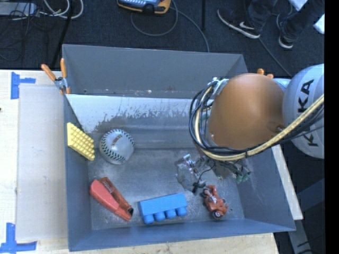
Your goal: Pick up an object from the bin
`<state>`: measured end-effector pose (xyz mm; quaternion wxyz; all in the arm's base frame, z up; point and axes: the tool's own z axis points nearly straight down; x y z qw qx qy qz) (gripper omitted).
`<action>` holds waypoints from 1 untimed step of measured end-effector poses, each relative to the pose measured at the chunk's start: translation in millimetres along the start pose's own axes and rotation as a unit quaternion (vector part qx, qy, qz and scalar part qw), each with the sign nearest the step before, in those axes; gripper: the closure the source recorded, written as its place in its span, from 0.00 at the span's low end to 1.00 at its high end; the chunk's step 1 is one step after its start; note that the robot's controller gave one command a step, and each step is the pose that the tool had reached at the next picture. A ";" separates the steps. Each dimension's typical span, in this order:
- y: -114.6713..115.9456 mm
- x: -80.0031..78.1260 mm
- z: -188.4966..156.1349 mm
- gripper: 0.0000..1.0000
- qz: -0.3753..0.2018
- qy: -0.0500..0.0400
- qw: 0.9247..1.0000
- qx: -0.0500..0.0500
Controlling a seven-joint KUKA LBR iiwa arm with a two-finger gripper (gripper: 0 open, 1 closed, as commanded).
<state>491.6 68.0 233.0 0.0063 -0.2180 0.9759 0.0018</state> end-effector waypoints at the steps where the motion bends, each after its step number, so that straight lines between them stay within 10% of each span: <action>1: 5.4 -4.2 15.9 1.00 -0.056 -0.003 0.998 0.002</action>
Offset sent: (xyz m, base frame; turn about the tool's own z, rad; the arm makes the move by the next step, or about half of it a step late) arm -0.0120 0.0176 -0.0954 -0.2129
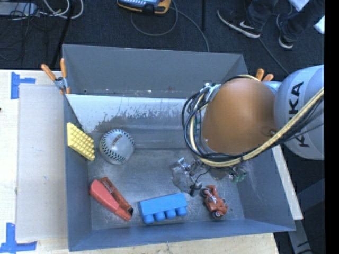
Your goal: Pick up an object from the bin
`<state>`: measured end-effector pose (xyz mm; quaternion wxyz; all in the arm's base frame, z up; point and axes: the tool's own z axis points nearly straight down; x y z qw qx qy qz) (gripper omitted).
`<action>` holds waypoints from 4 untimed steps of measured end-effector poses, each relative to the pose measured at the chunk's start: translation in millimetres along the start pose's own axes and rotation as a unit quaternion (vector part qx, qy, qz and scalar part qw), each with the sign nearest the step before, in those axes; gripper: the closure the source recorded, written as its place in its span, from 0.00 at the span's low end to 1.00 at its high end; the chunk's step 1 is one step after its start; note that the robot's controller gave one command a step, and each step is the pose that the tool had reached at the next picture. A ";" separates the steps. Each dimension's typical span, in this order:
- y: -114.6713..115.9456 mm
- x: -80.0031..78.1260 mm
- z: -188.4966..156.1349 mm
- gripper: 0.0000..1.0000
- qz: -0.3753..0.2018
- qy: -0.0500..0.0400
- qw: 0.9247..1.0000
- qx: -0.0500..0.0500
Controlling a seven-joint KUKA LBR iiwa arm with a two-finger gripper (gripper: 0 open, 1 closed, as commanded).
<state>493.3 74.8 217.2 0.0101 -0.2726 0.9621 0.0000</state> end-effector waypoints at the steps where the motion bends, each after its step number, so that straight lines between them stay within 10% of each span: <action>1: 9.9 2.2 37.2 1.00 -0.128 0.003 0.992 -0.003; 4: 36.8 -17.0 42.9 1.00 -0.019 0.003 1.000 -0.003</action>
Offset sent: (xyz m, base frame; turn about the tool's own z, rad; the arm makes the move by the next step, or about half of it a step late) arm -0.0162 0.0399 -0.0396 0.3141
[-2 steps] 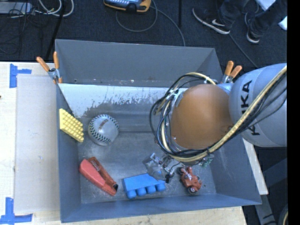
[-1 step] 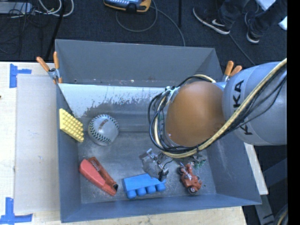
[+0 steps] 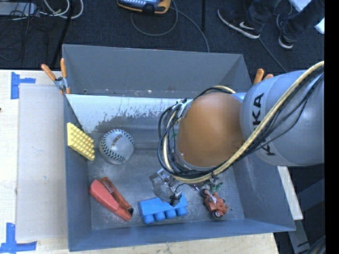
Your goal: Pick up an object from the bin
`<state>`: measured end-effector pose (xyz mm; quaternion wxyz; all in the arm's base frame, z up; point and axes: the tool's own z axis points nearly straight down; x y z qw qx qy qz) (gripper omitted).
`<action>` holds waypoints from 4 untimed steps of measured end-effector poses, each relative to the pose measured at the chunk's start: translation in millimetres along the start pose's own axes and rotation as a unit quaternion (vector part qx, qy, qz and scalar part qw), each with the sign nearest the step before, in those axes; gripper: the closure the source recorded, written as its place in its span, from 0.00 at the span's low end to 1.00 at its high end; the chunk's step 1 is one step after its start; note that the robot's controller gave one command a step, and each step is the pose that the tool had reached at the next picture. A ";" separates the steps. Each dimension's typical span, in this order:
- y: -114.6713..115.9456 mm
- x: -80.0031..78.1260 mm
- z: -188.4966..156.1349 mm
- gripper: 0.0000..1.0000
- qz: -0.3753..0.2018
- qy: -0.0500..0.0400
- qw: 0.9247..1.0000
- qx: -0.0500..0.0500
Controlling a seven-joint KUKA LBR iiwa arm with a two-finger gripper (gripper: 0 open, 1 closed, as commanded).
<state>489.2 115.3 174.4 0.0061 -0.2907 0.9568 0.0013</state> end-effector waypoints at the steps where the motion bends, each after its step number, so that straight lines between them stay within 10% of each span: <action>1: 10.8 -8.3 4.8 1.00 0.025 0.000 1.000 -0.001; 2: -79.1 35.2 15.2 0.00 0.059 0.001 0.998 -0.001; 4: -82.0 39.6 30.9 0.00 0.052 -0.002 0.999 0.002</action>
Offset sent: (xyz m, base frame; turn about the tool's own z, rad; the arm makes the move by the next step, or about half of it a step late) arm 0.0177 -0.1005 -0.0171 0.1430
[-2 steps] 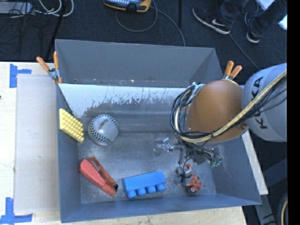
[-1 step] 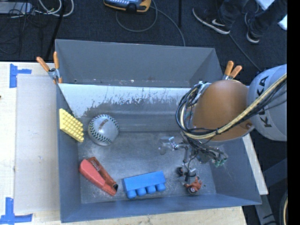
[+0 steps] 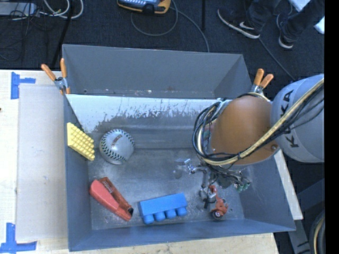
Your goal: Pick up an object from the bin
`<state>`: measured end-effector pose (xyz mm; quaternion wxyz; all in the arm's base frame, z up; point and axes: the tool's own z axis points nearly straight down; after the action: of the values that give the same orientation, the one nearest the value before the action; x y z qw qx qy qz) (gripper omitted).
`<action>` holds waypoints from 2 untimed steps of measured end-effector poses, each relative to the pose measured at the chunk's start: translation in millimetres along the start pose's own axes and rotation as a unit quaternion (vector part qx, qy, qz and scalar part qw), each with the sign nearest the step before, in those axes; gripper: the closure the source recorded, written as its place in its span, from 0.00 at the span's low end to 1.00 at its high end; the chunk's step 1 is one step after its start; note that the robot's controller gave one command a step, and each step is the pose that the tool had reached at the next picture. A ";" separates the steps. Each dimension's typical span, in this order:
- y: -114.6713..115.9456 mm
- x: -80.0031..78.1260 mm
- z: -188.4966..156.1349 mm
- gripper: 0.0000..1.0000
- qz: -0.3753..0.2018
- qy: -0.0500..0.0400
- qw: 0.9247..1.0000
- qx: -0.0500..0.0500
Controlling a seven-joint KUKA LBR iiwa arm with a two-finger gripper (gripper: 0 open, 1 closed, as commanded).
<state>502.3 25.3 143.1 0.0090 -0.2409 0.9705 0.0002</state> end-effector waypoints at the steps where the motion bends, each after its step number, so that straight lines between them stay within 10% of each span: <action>1: 25.0 -4.3 28.0 0.00 -0.019 0.004 1.000 -0.003; 2: 28.8 -5.8 31.8 0.00 0.007 0.004 1.000 -0.003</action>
Offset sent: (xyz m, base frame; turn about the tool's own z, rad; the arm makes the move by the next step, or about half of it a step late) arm -0.0095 0.0460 -0.0506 0.3039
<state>494.5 53.6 111.3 0.0044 -0.2340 0.9722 0.0021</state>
